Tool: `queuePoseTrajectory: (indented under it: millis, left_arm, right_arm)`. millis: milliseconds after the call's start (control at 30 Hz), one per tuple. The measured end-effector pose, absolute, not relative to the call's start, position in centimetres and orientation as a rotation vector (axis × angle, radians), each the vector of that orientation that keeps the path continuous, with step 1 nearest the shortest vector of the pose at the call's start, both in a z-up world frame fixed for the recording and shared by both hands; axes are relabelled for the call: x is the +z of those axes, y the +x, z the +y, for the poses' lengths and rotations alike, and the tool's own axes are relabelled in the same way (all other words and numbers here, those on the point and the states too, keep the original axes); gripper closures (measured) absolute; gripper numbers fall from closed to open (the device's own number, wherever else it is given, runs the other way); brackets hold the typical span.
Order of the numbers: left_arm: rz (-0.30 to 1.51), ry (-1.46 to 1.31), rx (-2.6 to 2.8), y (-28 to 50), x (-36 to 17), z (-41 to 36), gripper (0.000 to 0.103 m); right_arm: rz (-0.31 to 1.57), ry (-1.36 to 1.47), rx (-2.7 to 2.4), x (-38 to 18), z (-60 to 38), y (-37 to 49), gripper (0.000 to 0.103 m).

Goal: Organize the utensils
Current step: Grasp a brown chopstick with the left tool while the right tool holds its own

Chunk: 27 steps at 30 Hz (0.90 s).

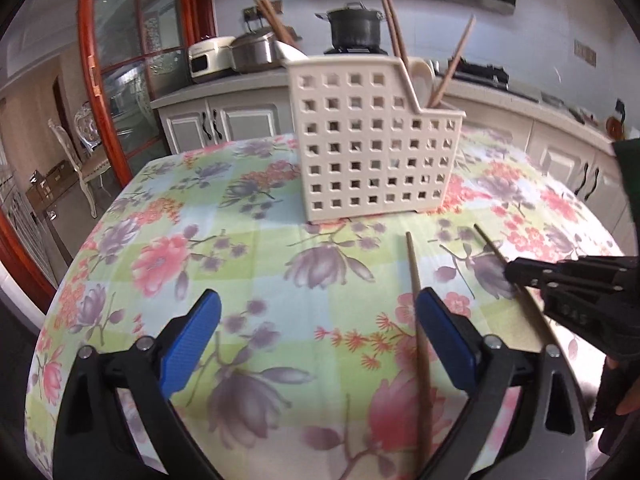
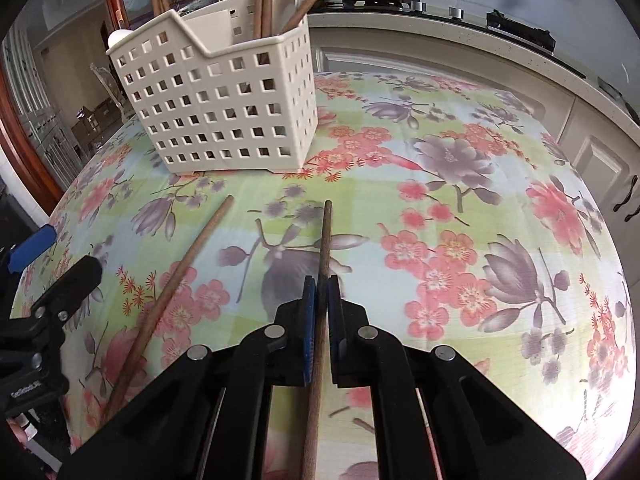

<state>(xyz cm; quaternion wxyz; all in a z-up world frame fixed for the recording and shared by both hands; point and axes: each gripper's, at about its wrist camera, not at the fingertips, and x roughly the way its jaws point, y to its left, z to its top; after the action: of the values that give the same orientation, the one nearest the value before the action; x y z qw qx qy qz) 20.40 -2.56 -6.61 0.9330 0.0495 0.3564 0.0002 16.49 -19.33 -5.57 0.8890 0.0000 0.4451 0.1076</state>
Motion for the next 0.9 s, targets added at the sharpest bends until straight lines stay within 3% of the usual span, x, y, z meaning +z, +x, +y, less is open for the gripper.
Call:
queuePoseTrajectory:
  millis: [333,633,733,767,800,833,900]
  left_arm:
    - [0.9,0.175,-0.072,24.4,-9.3,-6.4,0.045]
    - [0.944,0.139,-0.101,25.7,-9.4,-6.3,0.047]
    - [0.936,0.127,-0.148,25.4,-9.4,-6.5,0.067]
    - [0.93,0.141,-0.166,25.2,-9.4,-6.9,0.085]
    - [0.928,0.156,-0.178,25.1,-9.4,-7.2,0.091]
    - [0.924,0.171,-0.175,25.0,-9.4,-7.6,0.096]
    - [0.914,0.172,-0.172,24.9,-9.4,-7.7,0.097]
  right_arm:
    - [0.92,-0.053,0.274,-5.5,-19.6,16.5,0.097]
    - [0.935,-0.103,0.296,-5.5,-19.2,16.9,0.096]
    - [0.93,-0.122,0.293,-5.5,-19.0,16.8,0.096]
    - [0.931,-0.126,0.291,-5.5,-19.0,16.8,0.096]
    - [0.931,-0.128,0.29,-5.5,-18.9,16.8,0.096]
    - [0.928,-0.131,0.288,-5.5,-18.9,16.8,0.097]
    - [0.923,-0.126,0.286,-5.5,-18.9,16.7,0.097]
